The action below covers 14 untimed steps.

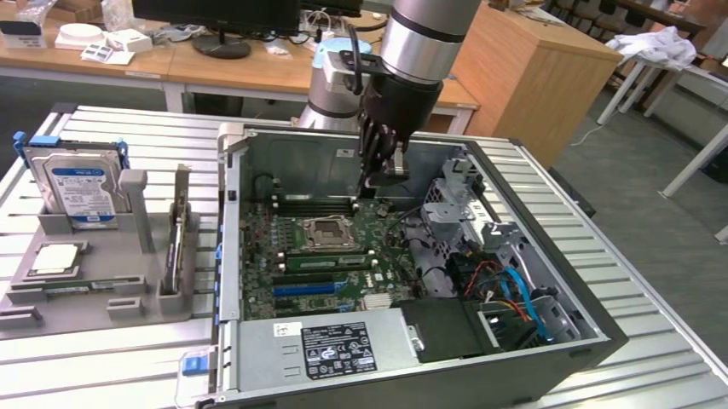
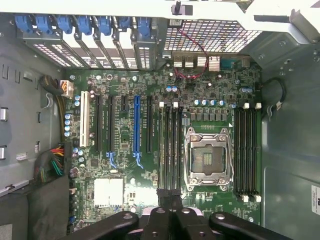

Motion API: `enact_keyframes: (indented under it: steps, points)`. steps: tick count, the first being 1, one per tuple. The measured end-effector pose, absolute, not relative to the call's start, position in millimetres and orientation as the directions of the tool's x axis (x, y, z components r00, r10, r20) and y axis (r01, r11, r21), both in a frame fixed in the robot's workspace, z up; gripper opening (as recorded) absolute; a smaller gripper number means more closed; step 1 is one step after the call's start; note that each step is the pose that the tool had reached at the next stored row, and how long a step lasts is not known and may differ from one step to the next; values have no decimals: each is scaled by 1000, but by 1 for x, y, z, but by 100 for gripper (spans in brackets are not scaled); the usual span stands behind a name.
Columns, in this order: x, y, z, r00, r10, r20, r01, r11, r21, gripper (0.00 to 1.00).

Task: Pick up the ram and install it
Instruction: 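Press down the ram until it locks into place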

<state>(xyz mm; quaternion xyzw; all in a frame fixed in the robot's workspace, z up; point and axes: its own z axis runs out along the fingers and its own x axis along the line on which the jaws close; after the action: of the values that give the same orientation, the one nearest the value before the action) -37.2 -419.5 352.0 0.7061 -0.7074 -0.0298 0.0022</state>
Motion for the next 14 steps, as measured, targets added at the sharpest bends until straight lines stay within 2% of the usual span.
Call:
enact_keyframes:
  steps: [14]
  points:
    - [-37, -419, 352, -3, -999, -39, -999, 1, 45, 11]
